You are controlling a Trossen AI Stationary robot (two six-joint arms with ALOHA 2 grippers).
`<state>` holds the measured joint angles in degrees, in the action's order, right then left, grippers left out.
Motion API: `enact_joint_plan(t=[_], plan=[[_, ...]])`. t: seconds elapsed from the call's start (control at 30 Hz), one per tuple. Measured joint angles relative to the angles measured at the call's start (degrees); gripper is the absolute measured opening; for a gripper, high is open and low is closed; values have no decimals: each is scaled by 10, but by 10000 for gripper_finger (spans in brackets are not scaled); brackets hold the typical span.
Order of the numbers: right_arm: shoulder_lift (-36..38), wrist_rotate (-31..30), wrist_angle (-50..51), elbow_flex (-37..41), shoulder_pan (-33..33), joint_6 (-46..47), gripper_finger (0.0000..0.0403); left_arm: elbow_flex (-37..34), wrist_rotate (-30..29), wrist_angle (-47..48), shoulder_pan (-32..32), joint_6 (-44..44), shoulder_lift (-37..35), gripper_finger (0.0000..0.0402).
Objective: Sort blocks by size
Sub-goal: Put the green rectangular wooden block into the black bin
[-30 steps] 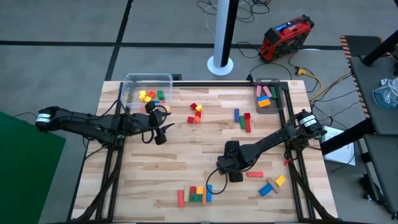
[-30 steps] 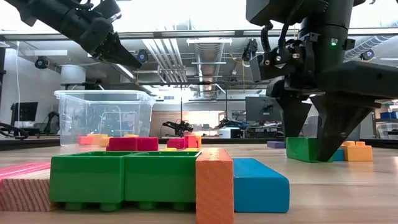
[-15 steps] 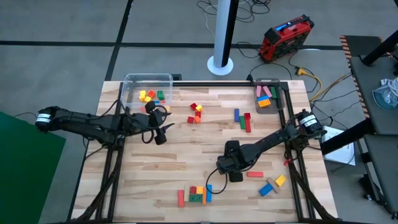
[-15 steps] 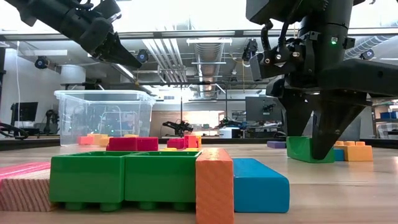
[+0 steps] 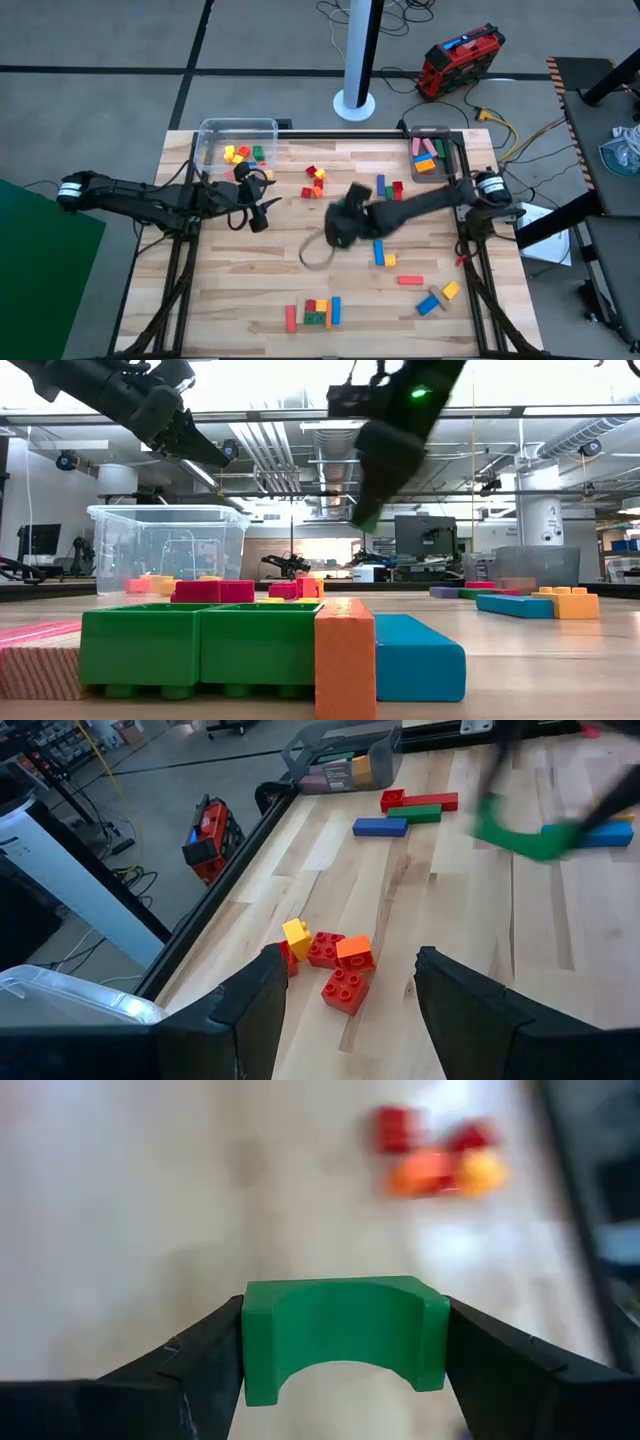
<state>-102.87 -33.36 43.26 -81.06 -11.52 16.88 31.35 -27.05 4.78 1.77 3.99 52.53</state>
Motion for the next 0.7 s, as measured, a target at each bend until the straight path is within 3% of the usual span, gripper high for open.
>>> enact_joint_plan(t=[0.13, 0.43, 0.53, 0.7], plan=[[1, -53, 4, -24, 71, 48, 278, 0, 0, -2, 0, 0, 0, 197], [1, -58, 172, -26, 245, 128, 279, 0, 0, 0, 0, 0, 0, 197], [4, -68, 220, -25, 269, 158, 279, 0, 0, 0, 0, 0, 0, 197], [26, -133, 244, -25, 264, 168, 280, 0, -6, 1, 0, 2, 0, 197]])
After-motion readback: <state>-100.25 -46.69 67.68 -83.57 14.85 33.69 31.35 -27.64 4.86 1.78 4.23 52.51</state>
